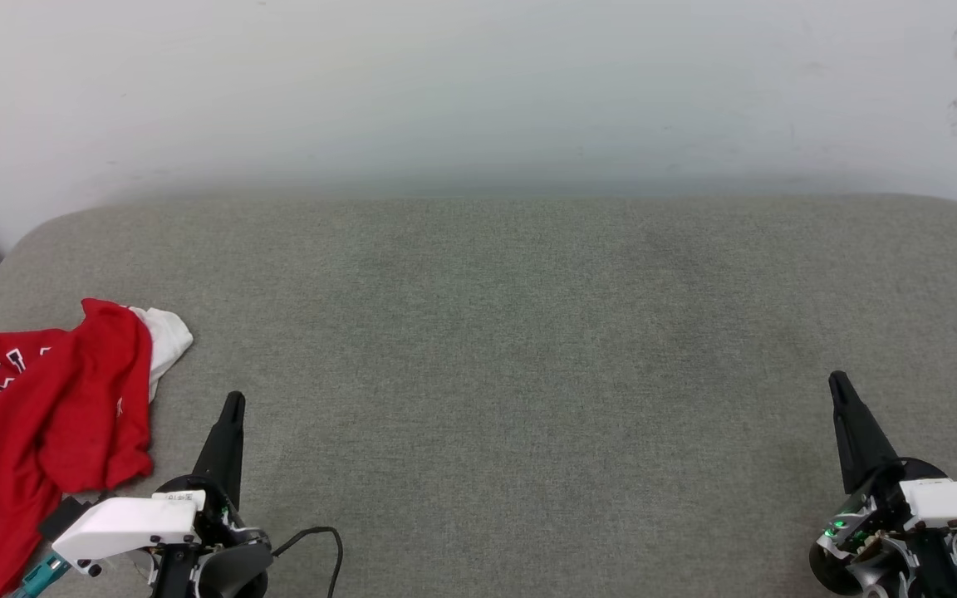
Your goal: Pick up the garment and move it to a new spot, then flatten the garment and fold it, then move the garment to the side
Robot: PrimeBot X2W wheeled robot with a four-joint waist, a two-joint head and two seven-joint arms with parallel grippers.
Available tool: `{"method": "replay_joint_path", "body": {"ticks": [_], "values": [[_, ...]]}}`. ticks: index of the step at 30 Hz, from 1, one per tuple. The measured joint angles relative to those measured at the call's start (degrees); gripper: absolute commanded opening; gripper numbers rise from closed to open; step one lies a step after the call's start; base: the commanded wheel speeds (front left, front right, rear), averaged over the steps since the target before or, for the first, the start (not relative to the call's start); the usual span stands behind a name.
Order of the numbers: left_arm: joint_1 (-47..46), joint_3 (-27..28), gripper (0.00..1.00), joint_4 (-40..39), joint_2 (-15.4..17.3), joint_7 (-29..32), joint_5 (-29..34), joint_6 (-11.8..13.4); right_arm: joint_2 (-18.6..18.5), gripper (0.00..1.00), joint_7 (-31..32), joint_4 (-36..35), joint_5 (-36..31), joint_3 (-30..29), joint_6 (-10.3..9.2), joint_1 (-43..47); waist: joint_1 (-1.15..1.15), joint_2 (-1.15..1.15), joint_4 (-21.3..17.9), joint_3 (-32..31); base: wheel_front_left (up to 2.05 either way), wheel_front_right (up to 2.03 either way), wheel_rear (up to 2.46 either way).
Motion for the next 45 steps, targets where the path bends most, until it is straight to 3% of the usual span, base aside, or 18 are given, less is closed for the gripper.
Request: {"method": "replay_joint_path", "body": {"ticks": [19, 20, 37, 45], "values": [[0.0, 0.0, 0.0, 0.0, 0.0, 0.0, 0.0, 0.0, 0.0, 0.0, 0.0, 0.0, 0.0, 0.0, 0.0, -0.01, 0.0, 0.0, 0.0, 0.0, 0.0, 0.0, 0.0], [0.07, -0.02, 1.0, 0.18, -0.01, -0.01, -0.01, 0.01, 0.0, 1.0, -0.02, 0.14, 0.02, 0.01, 0.0, 0.09, 0.0, 0.0, 0.0, 0.0, 0.0, 0.0, 0.0], [1.74, -4.92, 1.0, -0.42, -0.18, -3.88, 1.44, 0.07, -0.02, 1.0, -3.93, -0.71, -3.19, 3.18, -0.02, 2.48, 0.0, 0.0, -0.07, 0.17, 0.0, 0.0, 0.0], [1.7, -6.39, 1.0, -2.07, -0.12, -5.87, 9.11, 0.07, -0.4, 1.0, -5.92, -2.02, -12.81, 3.65, -0.02, 2.5, 0.0, 0.0, -0.01, 0.27, 0.0, 0.0, 0.0]]}}
